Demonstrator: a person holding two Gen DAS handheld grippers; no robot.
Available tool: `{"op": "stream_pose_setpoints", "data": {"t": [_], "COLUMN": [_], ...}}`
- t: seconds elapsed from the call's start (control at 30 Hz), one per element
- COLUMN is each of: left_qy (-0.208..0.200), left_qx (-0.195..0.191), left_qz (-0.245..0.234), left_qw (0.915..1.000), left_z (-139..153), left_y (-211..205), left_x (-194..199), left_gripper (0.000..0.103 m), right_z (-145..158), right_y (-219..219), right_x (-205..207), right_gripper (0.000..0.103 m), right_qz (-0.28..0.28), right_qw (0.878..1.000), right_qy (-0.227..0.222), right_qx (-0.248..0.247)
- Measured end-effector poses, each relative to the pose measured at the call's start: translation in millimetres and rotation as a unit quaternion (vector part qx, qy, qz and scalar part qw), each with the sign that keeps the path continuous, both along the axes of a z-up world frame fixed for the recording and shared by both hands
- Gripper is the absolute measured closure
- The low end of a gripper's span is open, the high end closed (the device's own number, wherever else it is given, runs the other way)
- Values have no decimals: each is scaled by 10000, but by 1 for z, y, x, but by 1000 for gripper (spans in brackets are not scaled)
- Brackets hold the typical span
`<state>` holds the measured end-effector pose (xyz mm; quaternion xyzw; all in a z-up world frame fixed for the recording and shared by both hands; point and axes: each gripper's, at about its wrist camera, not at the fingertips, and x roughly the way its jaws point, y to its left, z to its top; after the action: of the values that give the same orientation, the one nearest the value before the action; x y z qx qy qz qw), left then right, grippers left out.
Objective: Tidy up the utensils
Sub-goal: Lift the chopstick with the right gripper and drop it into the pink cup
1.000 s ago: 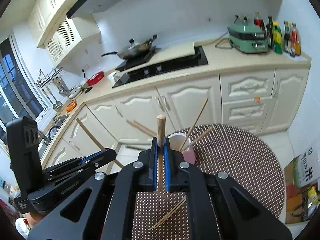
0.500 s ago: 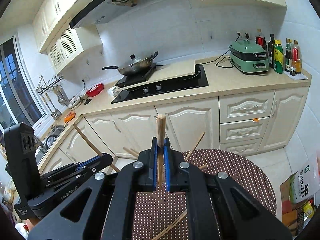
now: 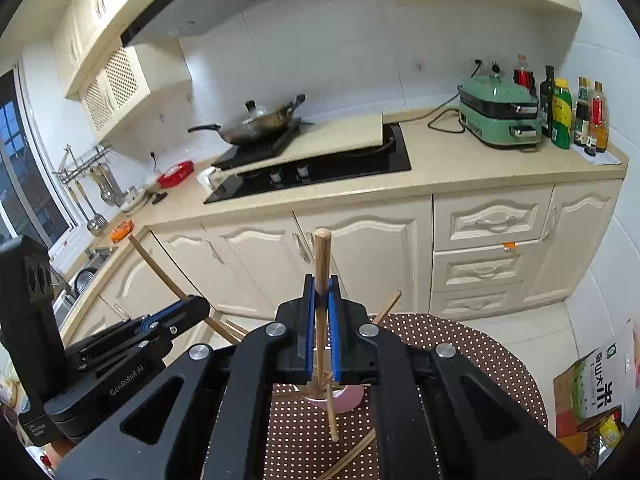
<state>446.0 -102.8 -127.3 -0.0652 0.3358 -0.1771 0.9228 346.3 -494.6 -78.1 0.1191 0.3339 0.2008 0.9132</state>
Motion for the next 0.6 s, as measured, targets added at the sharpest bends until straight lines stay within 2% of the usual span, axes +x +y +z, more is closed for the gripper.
{"op": "stream_pose_setpoints", "data": {"t": [0.3,0.6], "left_qy": [361,920], "left_qx": [314,359], "left_qz": [-189,-147], "left_qw": [9987,9950], "left_z": [-33,-61], "left_y": [-15,-9], "left_x": [13,22], "left_gripper": [97,96], "right_z": [-31,-59], "right_y": [15,25], "right_x": [8,8], "right_gripper": [98,98], "right_qz": [173,312], "right_qw": [9989,9954], "right_qy": [383,862], "right_qx": [-218,-264]}}
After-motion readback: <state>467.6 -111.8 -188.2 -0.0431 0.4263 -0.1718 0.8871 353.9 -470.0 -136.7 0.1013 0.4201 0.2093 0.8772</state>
